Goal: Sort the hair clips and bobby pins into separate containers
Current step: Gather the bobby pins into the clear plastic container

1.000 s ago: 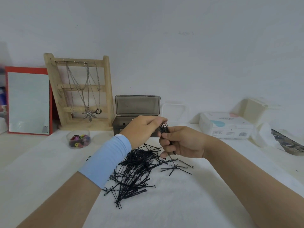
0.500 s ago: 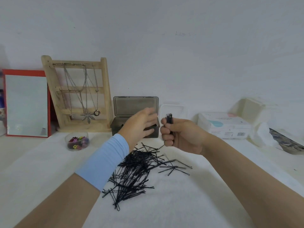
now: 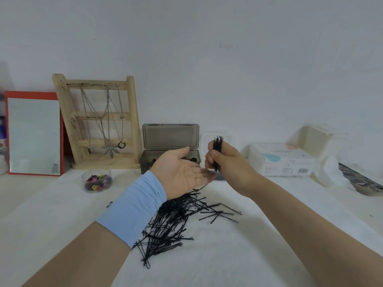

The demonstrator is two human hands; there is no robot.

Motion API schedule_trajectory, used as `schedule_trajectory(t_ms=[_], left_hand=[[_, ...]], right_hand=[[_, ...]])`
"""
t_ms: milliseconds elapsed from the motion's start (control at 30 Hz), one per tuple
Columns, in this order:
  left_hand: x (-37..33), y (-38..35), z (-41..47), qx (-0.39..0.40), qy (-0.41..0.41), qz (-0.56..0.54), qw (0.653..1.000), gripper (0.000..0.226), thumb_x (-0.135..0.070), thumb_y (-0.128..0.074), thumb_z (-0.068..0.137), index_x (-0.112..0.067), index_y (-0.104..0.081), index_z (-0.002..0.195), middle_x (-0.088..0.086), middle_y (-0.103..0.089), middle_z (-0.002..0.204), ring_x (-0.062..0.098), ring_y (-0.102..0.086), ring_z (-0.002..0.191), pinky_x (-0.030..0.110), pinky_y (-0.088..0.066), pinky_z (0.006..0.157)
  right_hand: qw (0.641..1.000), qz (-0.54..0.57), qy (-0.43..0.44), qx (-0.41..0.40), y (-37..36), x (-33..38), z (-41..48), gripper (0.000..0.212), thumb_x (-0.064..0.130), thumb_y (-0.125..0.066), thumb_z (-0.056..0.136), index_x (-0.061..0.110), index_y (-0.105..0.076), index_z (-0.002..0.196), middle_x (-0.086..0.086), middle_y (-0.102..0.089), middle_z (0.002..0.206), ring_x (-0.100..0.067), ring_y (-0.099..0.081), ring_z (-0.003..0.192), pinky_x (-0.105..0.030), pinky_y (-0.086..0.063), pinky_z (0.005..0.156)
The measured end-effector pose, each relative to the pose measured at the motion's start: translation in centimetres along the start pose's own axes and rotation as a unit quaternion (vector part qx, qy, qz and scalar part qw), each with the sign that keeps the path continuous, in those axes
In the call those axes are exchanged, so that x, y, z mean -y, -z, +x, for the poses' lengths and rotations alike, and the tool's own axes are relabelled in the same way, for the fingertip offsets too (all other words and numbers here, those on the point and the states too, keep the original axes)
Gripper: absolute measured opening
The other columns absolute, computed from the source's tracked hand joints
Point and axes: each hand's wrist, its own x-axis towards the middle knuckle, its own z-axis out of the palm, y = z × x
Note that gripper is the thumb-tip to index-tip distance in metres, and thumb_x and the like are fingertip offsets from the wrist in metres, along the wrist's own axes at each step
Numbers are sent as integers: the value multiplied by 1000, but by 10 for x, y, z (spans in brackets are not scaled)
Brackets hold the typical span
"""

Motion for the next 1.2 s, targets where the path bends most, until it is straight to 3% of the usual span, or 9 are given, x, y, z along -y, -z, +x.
schedule_trajectory(t_ms=[100, 233, 400, 567, 733, 800, 967, 1067, 1200], left_hand=[[-8, 4, -2, -102, -43, 200, 974, 64, -34, -42, 103, 7, -24, 149, 35, -36, 147, 44, -48, 130, 49, -37, 111], [-22, -4, 5, -165, -146, 418, 882, 39, -24, -41, 105, -2, -49, 137, 16, -58, 135, 25, -58, 119, 36, -44, 105], [-20, -6, 37, -153, -224, 762, 588, 40, -26, -35, 104, -22, -50, 141, -5, -51, 145, 14, -45, 133, 29, -30, 112], [-13, 11, 69, -90, -113, 886, 442, 42, -31, -31, 104, -13, -48, 138, 8, -46, 145, 28, -38, 138, 42, -28, 116], [-17, 16, 72, -58, -82, 915, 391, 46, -30, -26, 107, -15, -40, 148, -1, -26, 161, 14, -13, 150, 30, -8, 120], [-19, 17, 72, -62, -110, 906, 403, 46, -29, -28, 107, -17, -40, 149, -4, -23, 162, 12, -11, 150, 28, -7, 120], [-17, 16, 53, -111, -279, 849, 434, 23, -17, -45, 97, -24, -64, 109, -12, -57, 112, 7, -45, 110, 31, -42, 100], [-11, 9, 31, -105, -227, 849, 466, 19, -19, -47, 95, -27, -64, 101, -13, -59, 102, 10, -56, 96, 25, -46, 85], [8, 21, 17, -82, -34, 894, 439, 54, -53, -49, 93, -29, -46, 142, -7, -44, 147, 17, -44, 133, 39, -37, 111]], right_hand=[[999, 12, -46, -8, 11, 9, 3, 25, -5, -34, 101, 13, -49, 93, -4, -44, 68, -19, -43, 60, -29, -42, 63], [958, -281, -55, -20, 35, 21, 21, 25, -1, -34, 98, 14, -53, 94, -2, -48, 74, -17, -44, 63, -21, -36, 56], [753, -639, -97, 122, 45, 13, 61, 31, 5, -37, 102, 18, -64, 111, -2, -58, 108, -23, -56, 94, -27, -42, 74], [714, -667, -109, 184, 46, 4, 71, 25, 15, -55, 97, 16, -70, 117, -5, -69, 113, -26, -63, 103, -30, -49, 82], [757, -620, -104, 175, 63, 4, 71, 32, 11, -62, 86, -1, -66, 115, -16, -69, 117, -33, -62, 112, -43, -52, 94], [795, -577, -110, 152, 69, 6, 69, 30, 8, -61, 89, 8, -70, 118, -4, -73, 116, -20, -67, 107, -32, -52, 92], [851, -518, -38, 78, 61, 25, 44, 27, 8, -55, 91, 24, -74, 102, 14, -69, 86, -5, -63, 81, -10, -45, 65], [817, -553, -63, 150, 39, 41, 16, 16, 30, -64, 89, 21, -76, 96, 8, -71, 81, -5, -62, 74, -13, -47, 65], [686, -617, -266, 280, 16, 47, -19, 58, 58, -78, 71, 20, -71, 113, 1, -72, 76, -12, -68, 69, -27, -57, 74]])
